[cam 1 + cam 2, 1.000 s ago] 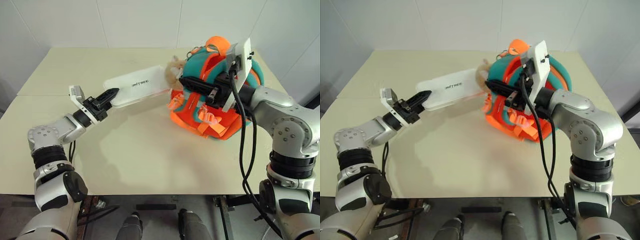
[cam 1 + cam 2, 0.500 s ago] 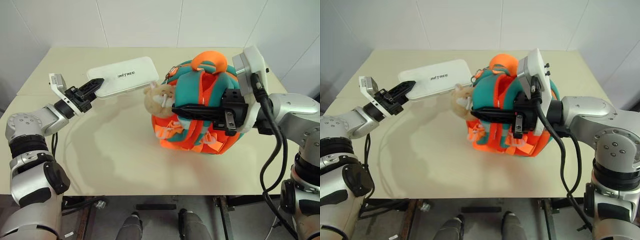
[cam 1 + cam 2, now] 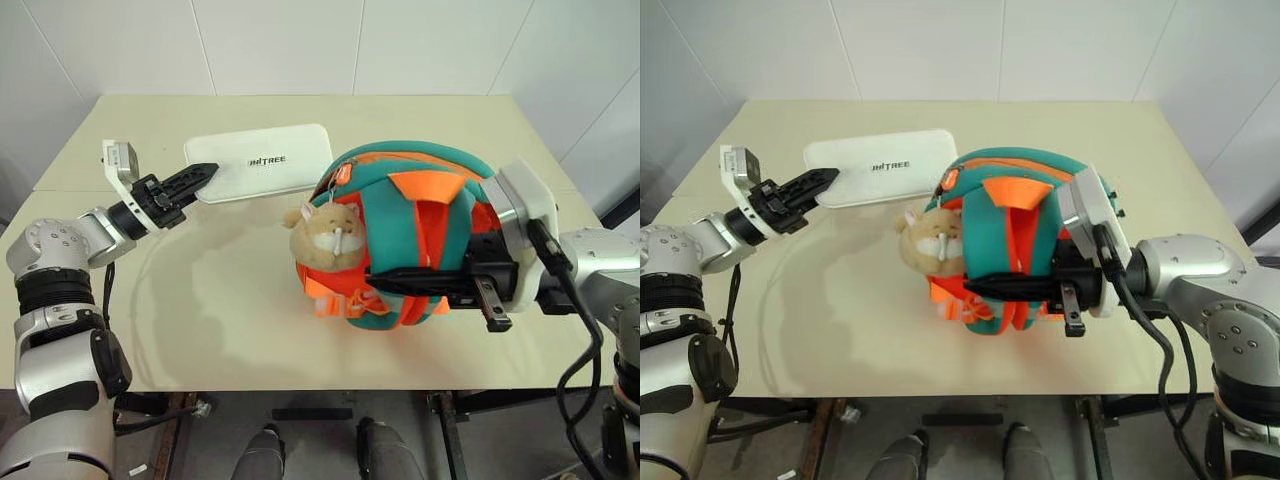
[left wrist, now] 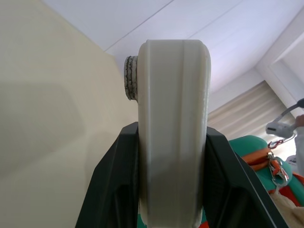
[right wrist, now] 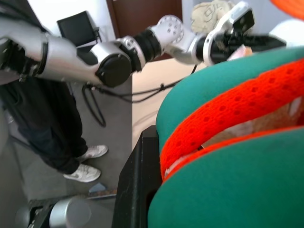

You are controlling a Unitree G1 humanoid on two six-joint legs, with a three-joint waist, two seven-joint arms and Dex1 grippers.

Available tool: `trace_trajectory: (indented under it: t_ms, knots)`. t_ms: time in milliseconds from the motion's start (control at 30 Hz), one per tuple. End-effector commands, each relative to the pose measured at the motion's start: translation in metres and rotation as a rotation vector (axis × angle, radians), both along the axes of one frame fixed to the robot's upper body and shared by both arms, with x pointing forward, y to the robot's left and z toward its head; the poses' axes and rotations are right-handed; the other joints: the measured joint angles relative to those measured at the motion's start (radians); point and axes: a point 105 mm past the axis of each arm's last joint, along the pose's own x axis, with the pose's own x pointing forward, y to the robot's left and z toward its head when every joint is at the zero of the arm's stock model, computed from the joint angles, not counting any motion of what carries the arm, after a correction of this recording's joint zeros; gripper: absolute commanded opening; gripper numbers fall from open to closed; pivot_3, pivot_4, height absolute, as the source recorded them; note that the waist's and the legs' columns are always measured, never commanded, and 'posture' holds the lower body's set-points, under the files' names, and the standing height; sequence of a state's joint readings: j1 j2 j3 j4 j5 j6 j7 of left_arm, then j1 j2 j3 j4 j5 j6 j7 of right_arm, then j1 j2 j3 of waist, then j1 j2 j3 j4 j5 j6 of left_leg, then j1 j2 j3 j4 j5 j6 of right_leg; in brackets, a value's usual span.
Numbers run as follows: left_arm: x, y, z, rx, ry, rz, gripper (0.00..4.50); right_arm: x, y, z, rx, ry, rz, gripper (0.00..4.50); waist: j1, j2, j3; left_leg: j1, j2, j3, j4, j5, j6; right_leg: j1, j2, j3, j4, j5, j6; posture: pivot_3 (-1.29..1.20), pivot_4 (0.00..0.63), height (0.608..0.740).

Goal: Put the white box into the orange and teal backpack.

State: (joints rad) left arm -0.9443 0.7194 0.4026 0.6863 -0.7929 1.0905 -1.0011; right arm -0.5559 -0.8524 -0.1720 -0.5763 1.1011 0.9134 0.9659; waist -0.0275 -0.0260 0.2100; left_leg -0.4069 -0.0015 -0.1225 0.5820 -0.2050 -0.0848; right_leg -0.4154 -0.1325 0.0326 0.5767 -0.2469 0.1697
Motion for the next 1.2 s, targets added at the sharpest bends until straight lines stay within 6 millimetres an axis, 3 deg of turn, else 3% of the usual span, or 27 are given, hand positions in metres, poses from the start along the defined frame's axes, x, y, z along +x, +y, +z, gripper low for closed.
trace_trajectory:
  t_ms: [33,233,500,733,933,1200]
  knots:
    - [-0.028,0.004,0.028,0.001,-0.22,-0.099,1.28,0.003,-0.01,0.004,-0.01,-0.083,-0.026,0.0,-0.002,0.0,0.0,0.0,0.0,0.0,0.001,0.0,0.0,0.0,0.0,0.0,0.0,0.0,0.0,0.0,0.15,0.74]
    - [-0.055,0.017,0.049,-0.03,-0.445,-0.138,1.28,0.011,-0.009,0.005,0.024,-0.102,-0.051,0.0,0.001,0.0,0.0,0.0,0.0,0.001,0.003,-0.001,0.0,0.0,0.0,0.0,0.001,-0.001,-0.001,0.0,0.15,0.74]
    - [-0.072,0.024,0.059,0.001,-0.516,-0.233,1.28,0.02,-0.008,0.008,0.056,-0.107,-0.066,0.0,-0.001,0.0,0.0,0.0,0.0,0.001,0.004,-0.001,0.001,0.001,0.0,0.0,0.002,-0.001,-0.001,0.0,0.15,0.74]
    - [-0.071,0.017,0.041,0.192,-0.465,-0.307,1.28,0.025,-0.008,0.009,0.06,-0.104,-0.057,0.0,0.001,0.0,0.0,0.0,0.0,0.0,0.005,-0.002,0.001,0.001,0.0,0.0,0.003,-0.001,-0.002,0.0,0.15,0.74]
    - [-0.064,0.016,0.056,0.199,-0.559,-0.271,1.28,0.025,-0.009,0.009,0.067,-0.099,-0.051,0.0,0.002,0.0,0.0,0.0,0.0,0.0,0.005,-0.002,0.001,0.001,0.0,0.0,0.004,-0.001,-0.002,0.0,0.15,0.74]
    - [-0.062,0.02,0.058,0.257,-0.606,-0.253,1.28,0.024,-0.011,0.008,0.066,-0.095,-0.071,0.0,0.0,0.0,0.0,0.0,0.0,0.0,0.006,-0.002,0.001,0.001,0.0,0.0,0.005,-0.001,-0.002,0.0,0.15,0.74]
